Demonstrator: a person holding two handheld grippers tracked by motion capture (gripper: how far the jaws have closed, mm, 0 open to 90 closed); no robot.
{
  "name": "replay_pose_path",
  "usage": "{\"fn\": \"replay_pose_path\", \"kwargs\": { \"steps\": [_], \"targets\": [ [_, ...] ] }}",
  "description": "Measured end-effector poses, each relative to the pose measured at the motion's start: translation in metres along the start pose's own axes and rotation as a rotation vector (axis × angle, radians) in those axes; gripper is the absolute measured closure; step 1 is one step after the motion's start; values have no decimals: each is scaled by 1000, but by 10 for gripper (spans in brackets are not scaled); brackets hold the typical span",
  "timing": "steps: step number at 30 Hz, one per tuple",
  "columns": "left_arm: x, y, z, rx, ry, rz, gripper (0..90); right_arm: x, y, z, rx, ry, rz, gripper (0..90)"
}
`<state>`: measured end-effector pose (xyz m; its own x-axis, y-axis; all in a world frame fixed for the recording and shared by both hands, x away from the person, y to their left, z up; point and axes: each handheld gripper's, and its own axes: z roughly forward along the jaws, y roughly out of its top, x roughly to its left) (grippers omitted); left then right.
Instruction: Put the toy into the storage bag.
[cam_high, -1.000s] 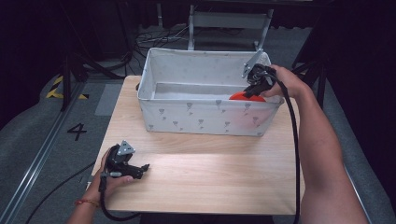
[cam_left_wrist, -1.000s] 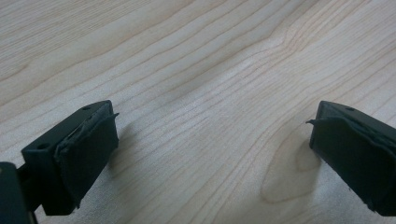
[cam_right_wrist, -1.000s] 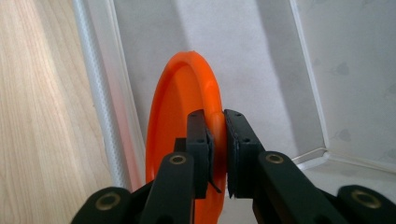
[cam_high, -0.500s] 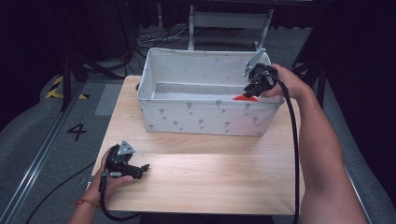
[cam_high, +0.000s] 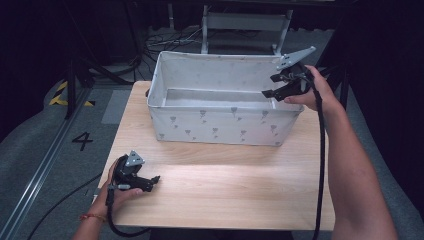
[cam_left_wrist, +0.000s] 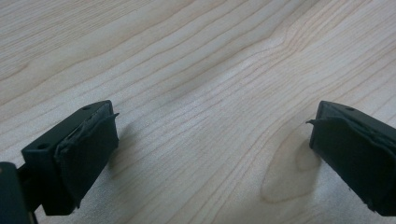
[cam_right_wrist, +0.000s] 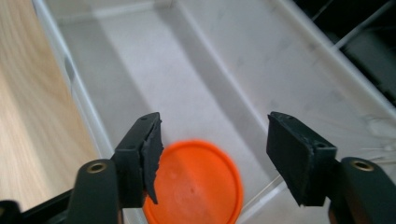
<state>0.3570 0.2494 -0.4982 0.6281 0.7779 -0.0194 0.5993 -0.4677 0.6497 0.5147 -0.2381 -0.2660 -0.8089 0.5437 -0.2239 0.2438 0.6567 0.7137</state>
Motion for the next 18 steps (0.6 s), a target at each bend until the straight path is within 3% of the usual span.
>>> {"fn": "replay_pose_path", "kwargs": {
  "steps": [2, 4, 11, 18],
  "targets": [
    [0, 0, 0, 0, 0, 0, 14, 4, -1, -11, -68, 8, 26, 351],
    [0, 0, 0, 0, 0, 0, 15, 8, -2, -21, -111, -14, 41, 332],
    [0, 0, 0, 0, 0, 0, 14, 19, -19, -48, -153, -85, 115, 273],
    [0, 0, 0, -1, 1, -1, 14, 30, -38, -69, -183, -142, 137, 273]
  ]
}}
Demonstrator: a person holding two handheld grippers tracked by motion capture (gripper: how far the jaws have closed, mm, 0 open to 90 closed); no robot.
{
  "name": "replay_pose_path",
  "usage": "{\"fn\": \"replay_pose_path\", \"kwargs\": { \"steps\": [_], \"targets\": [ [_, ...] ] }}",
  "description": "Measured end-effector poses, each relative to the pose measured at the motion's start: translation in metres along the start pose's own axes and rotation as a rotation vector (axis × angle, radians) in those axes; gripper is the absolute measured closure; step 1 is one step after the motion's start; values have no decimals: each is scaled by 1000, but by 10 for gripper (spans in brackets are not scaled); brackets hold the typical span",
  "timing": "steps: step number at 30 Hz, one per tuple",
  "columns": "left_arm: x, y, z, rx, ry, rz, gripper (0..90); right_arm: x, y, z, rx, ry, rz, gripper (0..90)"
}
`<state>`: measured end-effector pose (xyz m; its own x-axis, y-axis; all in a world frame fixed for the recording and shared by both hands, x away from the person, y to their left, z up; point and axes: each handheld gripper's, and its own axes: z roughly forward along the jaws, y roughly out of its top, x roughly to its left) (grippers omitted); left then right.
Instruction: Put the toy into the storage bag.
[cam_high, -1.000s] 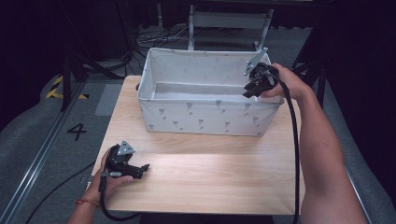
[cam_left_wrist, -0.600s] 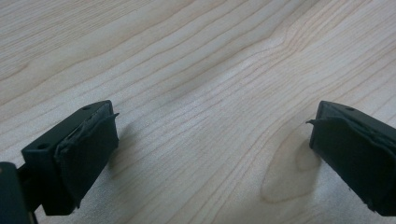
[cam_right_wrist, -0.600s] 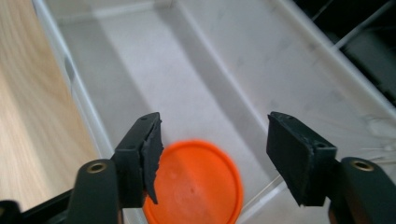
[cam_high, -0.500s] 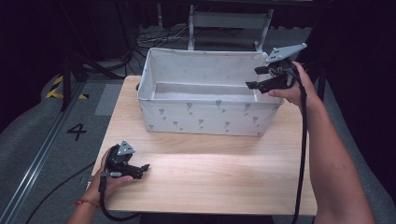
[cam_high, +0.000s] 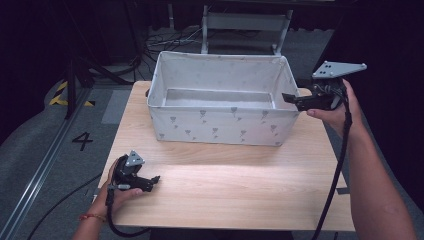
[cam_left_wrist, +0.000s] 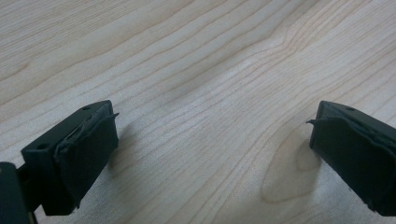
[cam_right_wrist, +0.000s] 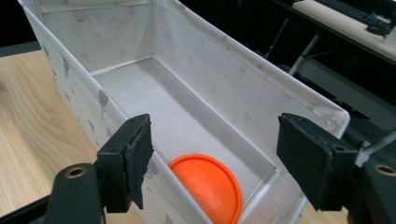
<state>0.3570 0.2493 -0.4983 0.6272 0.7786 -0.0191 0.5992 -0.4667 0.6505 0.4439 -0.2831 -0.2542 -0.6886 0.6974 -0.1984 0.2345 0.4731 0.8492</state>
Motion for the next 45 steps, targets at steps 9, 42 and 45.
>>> {"fn": "replay_pose_path", "kwargs": {
  "steps": [9, 42, 45],
  "targets": [
    [0, 0, 0, 0, 4, 0, 14, 7, -26, -15, 33, -35, -2, 272],
    [-1, 0, 0, 2, 6, -7, 14, 43, -112, -20, 208, -58, -63, 260],
    [0, 0, 0, -2, 11, -1, 14, 43, -120, -18, 223, -49, -53, 259]
  ]
}}
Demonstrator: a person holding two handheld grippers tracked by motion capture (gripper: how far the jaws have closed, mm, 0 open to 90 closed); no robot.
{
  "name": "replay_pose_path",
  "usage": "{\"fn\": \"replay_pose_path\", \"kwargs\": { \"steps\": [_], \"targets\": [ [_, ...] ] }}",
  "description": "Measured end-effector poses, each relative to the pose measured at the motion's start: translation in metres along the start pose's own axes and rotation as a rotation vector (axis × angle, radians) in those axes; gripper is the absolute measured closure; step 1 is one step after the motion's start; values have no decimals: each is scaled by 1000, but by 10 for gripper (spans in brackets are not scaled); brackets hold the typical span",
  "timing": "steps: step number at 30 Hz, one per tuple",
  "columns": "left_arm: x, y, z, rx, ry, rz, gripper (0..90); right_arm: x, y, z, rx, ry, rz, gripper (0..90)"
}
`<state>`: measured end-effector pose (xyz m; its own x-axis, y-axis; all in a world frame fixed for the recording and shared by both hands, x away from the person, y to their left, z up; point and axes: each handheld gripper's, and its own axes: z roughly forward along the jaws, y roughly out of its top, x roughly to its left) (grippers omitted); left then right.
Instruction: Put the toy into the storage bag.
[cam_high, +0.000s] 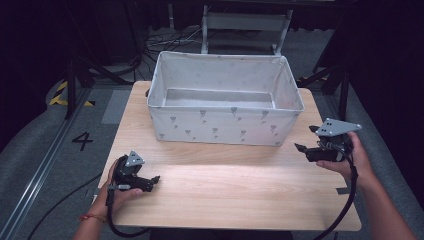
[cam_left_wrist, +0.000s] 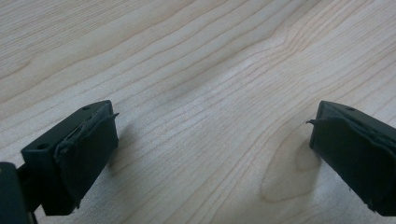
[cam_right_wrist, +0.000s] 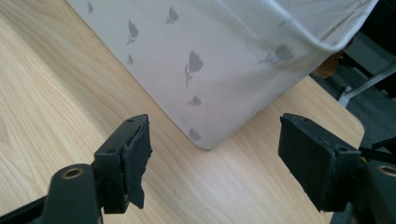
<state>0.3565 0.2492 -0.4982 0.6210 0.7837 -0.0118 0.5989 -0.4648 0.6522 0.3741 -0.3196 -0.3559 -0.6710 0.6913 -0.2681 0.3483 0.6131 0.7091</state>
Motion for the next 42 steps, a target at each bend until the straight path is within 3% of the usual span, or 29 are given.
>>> {"fn": "replay_pose_path", "kwargs": {
  "steps": [13, 18, 20, 30, 36, 42],
  "targets": [
    [0, 0, 0, 1, -1, 0, 14, 6, -43, 25, 144, 13, 9, 221],
    [0, 0, 0, 3, 0, -1, 14, 6, -56, 28, 147, 18, 37, 220],
    [0, 0, 0, 1, 0, -2, 14, 8, -68, 30, 140, 33, 73, 217],
    [0, 0, 0, 0, 3, -1, 14, 16, -103, 35, 150, 33, 117, 205],
    [0, 0, 0, 2, 3, -2, 14, 19, -120, 33, 118, 69, 168, 203],
    [0, 0, 0, 1, 2, -1, 14, 23, -140, 30, 85, 60, 211, 214]
  ]
}}
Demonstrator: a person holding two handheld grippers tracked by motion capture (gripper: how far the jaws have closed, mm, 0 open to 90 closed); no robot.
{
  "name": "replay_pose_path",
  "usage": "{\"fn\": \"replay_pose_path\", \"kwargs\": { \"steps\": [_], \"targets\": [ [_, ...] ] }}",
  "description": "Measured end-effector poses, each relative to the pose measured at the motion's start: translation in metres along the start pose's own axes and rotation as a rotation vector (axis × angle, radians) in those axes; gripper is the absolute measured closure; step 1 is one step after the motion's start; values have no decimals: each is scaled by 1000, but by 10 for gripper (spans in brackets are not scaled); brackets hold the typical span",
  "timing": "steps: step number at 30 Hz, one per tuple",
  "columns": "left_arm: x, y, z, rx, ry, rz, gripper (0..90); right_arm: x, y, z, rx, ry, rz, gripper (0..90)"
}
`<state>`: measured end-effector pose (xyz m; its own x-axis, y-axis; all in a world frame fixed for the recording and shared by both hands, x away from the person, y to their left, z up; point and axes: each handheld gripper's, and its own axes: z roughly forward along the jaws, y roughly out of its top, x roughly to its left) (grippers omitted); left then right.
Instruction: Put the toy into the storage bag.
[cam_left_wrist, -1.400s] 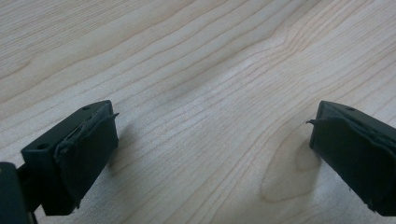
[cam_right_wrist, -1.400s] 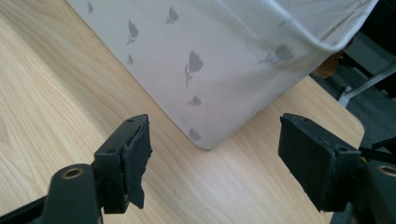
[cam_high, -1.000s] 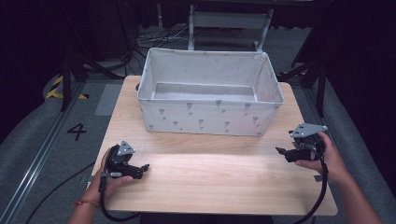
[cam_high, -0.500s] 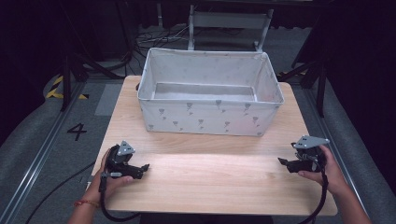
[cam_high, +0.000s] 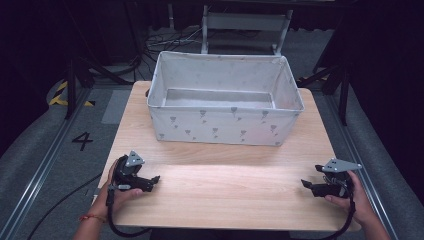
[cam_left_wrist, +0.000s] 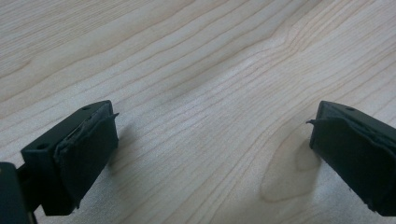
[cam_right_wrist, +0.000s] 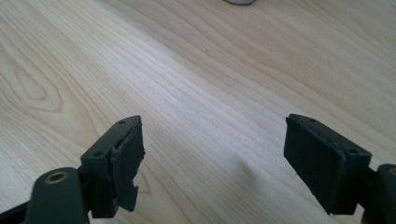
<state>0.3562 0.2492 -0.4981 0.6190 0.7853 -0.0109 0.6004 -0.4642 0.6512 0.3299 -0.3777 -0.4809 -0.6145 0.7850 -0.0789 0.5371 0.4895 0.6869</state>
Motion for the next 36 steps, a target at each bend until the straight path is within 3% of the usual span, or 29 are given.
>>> {"fn": "replay_pose_path", "kwargs": {
  "steps": [5, 11, 36],
  "targets": [
    [0, 0, 0, 0, 0, 0, 13, 2, -14, 0, -29, -25, 48, 220],
    [0, 0, 0, 0, 1, 0, 13, 0, -29, 3, -65, 22, 129, 212],
    [-1, 1, 1, 4, 0, -14, 2, 1, -29, 4, -56, -1, 137, 176]
  ]
}}
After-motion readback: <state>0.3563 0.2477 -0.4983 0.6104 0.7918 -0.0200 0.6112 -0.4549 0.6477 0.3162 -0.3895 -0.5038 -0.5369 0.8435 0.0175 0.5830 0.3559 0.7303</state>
